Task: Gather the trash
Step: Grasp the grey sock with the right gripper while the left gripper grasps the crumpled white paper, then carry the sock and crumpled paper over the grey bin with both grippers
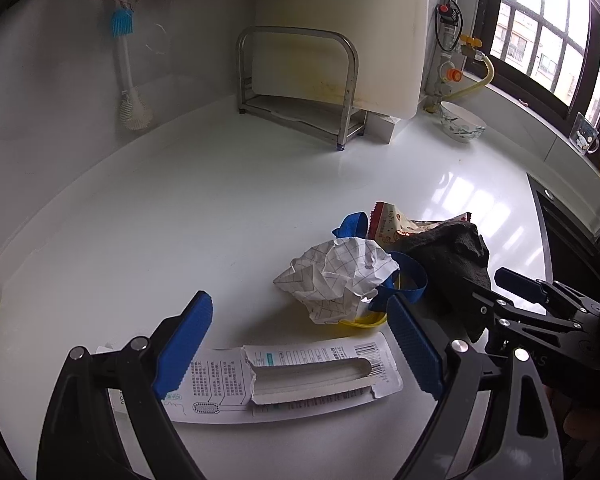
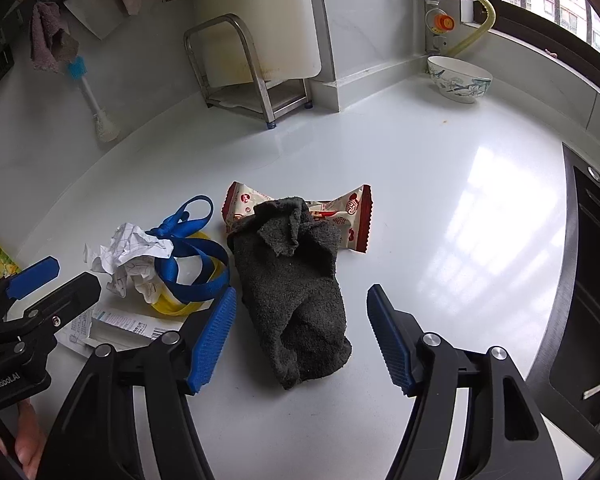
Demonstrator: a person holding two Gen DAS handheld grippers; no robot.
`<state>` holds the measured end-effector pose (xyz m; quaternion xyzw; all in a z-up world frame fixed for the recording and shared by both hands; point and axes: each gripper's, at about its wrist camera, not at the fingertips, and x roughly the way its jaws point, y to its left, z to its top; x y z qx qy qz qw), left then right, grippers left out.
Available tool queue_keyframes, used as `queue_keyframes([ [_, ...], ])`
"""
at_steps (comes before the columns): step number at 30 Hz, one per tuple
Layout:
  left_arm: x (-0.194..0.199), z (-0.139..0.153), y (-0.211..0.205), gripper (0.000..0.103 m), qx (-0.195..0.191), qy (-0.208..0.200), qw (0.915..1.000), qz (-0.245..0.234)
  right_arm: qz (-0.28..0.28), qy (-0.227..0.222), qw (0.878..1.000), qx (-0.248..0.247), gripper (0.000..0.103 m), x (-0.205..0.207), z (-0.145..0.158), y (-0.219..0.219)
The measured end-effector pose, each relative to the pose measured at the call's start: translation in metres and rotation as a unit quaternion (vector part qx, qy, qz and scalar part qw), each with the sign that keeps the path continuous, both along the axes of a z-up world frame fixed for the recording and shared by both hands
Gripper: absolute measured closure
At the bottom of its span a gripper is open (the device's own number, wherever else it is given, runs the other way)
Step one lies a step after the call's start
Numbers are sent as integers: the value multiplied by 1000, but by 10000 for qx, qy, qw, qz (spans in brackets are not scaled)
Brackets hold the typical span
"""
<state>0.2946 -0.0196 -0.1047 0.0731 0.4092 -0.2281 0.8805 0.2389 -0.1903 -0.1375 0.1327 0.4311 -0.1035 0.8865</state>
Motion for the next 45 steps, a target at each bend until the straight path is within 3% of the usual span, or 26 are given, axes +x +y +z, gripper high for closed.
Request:
queue_keyframes([
  [16,8,-11,-4,16,-91,112,9998,-107,152,0,9993,-331,39,14,-10,8],
  [18,10,-12,-5,16,-101,106,9998,-126,201,-67,9994,-286,53,12,-9,9],
  [23,13,-14,-10,16,-137,116,9997,-165,186,-202,9994,-210,67,4,-4,6],
  [31,20,-21,-21,16,-100,103,9996,-245,-100,-255,9996,-16,72,-11,0,-9],
  [33,22,-22,-22,23,-128,100,9996,-245,-148,-255,9996,14,72,-15,0,-10],
  [34,23,-23,-22,33,-132,116,9995,-255,-157,-258,9995,9,72,-17,1,-10],
  [37,25,-24,-24,49,-138,204,9993,-276,-161,-255,9995,-6,72,-21,1,-8],
  [40,24,-22,-22,57,-204,216,9992,-270,-166,-257,9995,-6,73,-22,1,-7],
  [45,18,-15,-15,61,-298,178,9991,-241,-185,-268,9995,28,73,-30,2,-4],
])
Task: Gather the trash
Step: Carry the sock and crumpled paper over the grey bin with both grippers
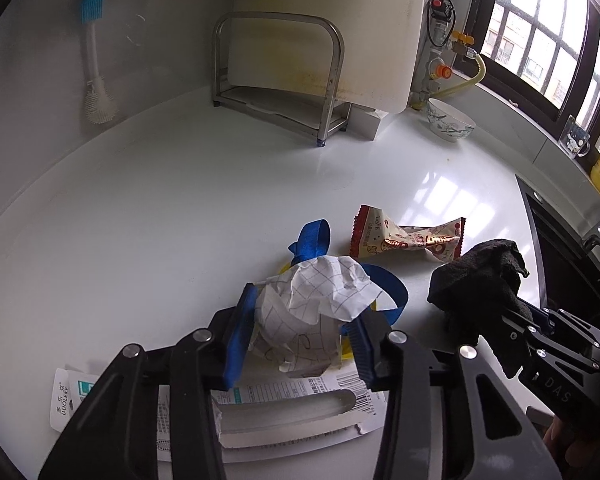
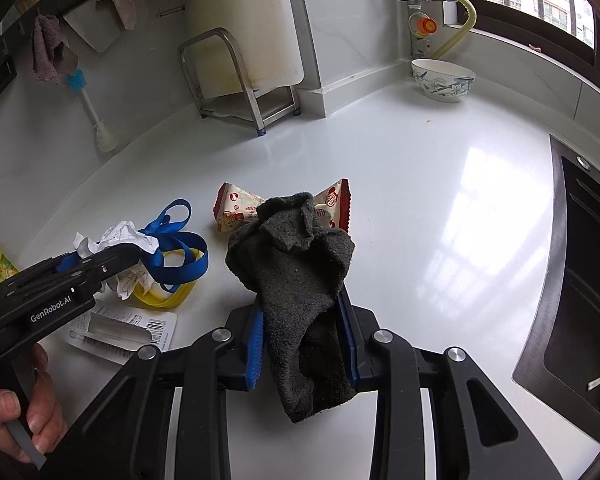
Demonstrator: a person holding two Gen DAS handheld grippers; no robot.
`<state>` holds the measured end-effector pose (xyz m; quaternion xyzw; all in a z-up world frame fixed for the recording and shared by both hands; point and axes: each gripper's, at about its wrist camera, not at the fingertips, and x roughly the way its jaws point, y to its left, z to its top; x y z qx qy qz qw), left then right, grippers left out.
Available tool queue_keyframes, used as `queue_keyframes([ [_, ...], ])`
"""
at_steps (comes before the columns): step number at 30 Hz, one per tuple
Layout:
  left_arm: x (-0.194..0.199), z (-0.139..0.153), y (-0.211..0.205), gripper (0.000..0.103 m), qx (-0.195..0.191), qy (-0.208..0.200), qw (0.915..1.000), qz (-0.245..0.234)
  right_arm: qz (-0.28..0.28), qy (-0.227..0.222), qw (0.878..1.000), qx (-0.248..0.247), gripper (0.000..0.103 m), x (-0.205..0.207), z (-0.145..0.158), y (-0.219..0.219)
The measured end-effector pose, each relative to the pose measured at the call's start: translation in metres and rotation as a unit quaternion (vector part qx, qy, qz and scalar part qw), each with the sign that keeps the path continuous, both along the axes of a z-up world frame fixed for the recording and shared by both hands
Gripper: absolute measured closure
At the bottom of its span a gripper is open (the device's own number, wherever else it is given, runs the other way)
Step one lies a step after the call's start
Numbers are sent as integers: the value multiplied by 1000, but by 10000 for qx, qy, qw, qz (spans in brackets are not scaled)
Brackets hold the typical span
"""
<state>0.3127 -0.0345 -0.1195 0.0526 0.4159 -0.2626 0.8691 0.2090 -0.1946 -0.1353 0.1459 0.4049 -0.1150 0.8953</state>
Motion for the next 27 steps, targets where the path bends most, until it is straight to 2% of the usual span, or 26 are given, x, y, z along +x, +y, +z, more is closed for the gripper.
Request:
queue_keyframes([
  [7,-10,21,13,61,-132,-95,9998,76,-27,-27,10000,21,73,-16,7,7],
  [13,-29,38,24,61,-57,-252,9996,123,-51,-124,9999,8,74,-38,20,12],
  [27,-129,47,34,61,110,-131,9995,264,413,-101,9991,83,74,-119,35,29],
])
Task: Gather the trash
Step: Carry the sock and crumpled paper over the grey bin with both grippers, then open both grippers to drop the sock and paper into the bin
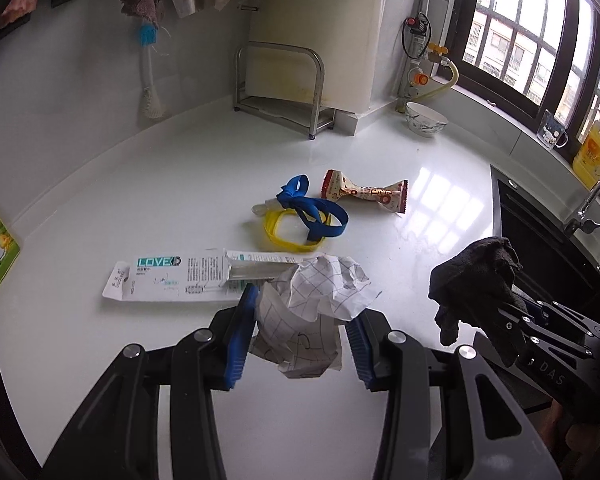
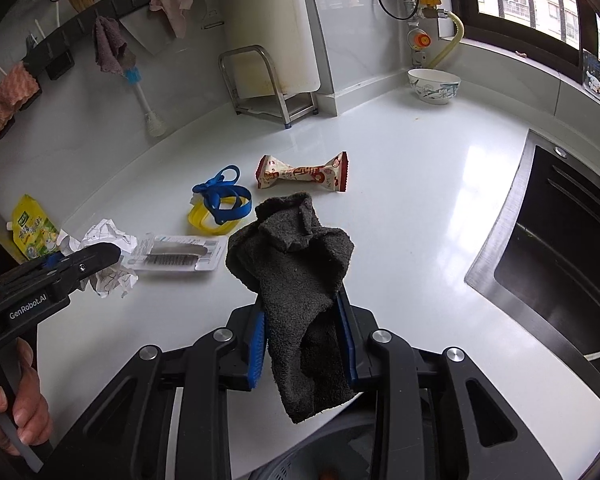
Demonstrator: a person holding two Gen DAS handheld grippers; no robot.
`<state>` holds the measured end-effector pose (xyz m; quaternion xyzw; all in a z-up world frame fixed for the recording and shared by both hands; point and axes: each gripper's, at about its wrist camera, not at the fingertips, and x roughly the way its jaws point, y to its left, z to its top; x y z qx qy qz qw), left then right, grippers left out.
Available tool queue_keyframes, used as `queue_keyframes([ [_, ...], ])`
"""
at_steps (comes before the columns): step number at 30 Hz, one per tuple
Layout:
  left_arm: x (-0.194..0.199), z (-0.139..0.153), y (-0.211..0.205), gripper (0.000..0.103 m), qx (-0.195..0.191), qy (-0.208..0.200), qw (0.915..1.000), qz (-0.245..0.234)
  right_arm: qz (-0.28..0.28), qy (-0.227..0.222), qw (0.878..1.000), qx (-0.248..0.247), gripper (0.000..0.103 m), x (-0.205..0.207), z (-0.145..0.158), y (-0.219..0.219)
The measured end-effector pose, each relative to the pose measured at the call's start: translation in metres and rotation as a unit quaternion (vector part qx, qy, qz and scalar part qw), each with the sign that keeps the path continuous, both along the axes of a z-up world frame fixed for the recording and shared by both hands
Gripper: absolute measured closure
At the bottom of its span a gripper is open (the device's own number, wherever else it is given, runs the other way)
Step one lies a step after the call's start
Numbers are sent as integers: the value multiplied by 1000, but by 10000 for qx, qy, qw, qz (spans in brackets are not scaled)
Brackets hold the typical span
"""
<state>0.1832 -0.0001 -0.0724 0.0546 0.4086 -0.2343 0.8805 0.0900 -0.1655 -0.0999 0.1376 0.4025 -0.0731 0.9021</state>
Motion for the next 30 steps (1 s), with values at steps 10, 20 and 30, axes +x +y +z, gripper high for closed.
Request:
queue_keyframes([
  [10,-93,-1,-27,61,20,125,9999,-13,370,336,9987,46,74,-79,-3,-15],
  [20,-171,-24,-59,61,161,442,9989,-22,623,652,9959,84,74,-149,-23,-37],
  [30,-208,-56,-76,61,276,838,9960,118,794,1024,9913,237,74,-179,-51,-53],
])
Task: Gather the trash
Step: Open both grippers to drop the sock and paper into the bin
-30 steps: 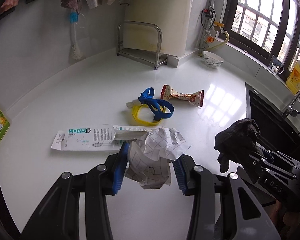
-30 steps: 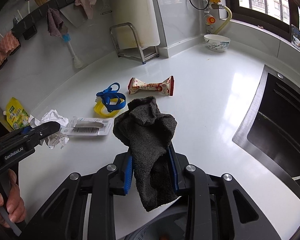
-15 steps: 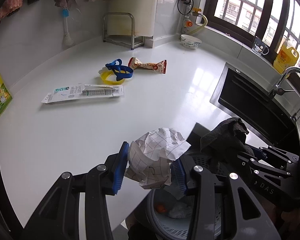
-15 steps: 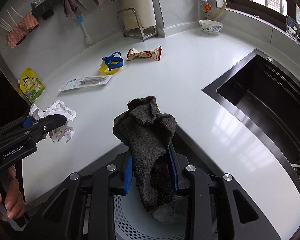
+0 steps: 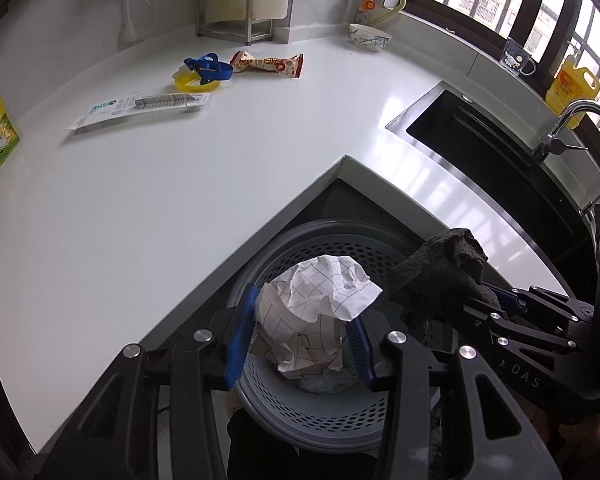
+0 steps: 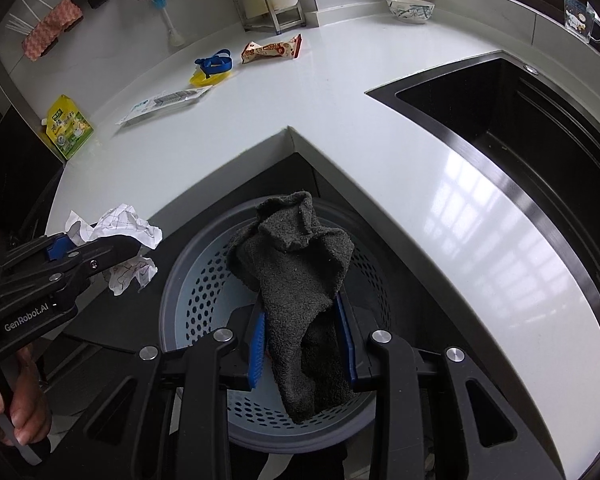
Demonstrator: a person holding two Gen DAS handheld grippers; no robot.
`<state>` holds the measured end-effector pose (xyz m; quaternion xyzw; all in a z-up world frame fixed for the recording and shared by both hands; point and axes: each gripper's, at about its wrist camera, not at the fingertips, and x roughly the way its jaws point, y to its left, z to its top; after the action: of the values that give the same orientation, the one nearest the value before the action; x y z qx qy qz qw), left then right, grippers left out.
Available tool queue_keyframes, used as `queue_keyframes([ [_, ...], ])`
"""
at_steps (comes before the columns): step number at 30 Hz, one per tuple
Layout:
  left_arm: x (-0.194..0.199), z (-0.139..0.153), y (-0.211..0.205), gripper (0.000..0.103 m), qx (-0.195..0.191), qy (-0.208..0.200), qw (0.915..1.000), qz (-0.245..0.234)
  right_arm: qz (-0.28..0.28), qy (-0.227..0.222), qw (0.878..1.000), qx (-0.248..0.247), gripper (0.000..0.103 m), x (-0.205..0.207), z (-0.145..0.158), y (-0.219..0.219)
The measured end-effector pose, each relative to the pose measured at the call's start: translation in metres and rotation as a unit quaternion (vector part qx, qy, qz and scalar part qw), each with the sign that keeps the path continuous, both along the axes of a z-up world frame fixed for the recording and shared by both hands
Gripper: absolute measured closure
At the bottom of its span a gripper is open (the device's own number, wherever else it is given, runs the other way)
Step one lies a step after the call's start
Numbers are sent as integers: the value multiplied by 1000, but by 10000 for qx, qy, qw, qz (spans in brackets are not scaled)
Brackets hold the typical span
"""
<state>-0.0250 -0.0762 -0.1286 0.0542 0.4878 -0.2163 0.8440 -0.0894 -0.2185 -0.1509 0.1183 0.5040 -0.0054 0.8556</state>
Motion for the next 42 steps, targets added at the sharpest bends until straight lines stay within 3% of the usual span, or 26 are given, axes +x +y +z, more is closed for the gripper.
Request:
queue_keyframes([
  [7,-8,-17,-7,59,157,156,9997,120,169,188,9997,41,74,-1,-14,0],
  [21,-12,-23,-7,54,207,248,9990,306,396,342,9986,121,73,3,-27,3],
  [22,-12,-23,-7,53,225,238,9990,317,407,341,9985,125,71,4,-27,3],
  [24,-13,-23,-6,49,231,234,9988,350,419,328,9985,154,56,5,-26,2],
  [26,-13,-22,-6,43,245,231,9987,394,403,264,9988,98,50,5,-23,1],
  [29,-12,-23,-3,33,219,277,9983,456,416,279,9987,68,50,5,-23,0],
  [42,-16,-24,0,29,391,310,9971,577,272,350,9988,198,50,-5,-28,-14],
])
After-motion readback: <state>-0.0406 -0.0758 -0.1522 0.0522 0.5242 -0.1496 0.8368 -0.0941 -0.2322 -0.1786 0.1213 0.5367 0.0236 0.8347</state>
